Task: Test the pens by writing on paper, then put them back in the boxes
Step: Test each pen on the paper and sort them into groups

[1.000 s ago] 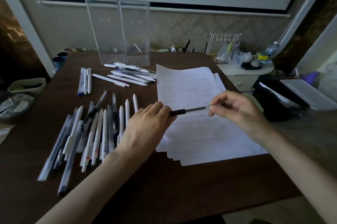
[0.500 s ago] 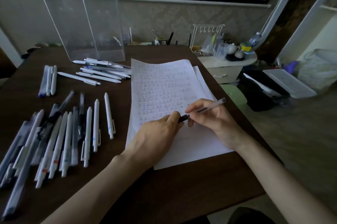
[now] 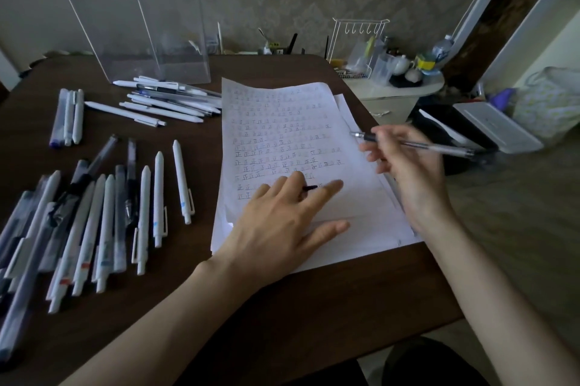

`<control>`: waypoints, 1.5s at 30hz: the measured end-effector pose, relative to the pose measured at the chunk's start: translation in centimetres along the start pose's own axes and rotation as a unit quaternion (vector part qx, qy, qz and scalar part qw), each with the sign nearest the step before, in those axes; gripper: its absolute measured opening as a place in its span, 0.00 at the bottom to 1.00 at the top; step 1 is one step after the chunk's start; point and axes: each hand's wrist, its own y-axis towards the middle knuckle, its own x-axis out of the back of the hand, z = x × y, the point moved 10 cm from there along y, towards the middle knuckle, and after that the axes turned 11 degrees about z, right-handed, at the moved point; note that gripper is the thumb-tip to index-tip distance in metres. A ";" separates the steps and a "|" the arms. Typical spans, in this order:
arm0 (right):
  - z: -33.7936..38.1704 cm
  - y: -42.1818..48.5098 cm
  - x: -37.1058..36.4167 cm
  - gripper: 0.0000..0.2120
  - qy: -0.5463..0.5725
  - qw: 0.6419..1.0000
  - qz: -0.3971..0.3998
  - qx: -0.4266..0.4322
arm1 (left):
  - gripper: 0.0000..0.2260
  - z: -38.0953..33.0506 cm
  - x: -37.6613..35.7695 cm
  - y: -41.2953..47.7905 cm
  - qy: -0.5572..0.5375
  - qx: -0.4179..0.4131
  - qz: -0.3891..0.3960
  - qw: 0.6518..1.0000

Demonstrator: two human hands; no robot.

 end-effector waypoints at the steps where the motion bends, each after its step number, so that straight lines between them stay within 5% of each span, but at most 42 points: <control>1: -0.3 0.0 -0.2 0.04 -0.031 1.000 0.002 -0.002 | 0.29 -0.3 -0.5 0.1 0.017 -0.016 0.014 1.000; 6: -1.6 0.0 -1.9 0.06 -0.137 0.988 0.065 -0.033 | 0.27 -0.7 -1.5 0.3 0.050 -0.040 0.055 0.996; 18: -2.1 0.5 -2.5 0.12 -0.228 0.970 0.071 -0.038 | 0.26 -0.8 -2.1 0.5 0.057 -0.046 0.073 0.995; 45: -2.4 0.4 -2.3 0.10 -0.195 0.977 0.078 -0.044 | 0.26 -0.8 -2.2 0.4 0.038 -0.043 0.082 0.995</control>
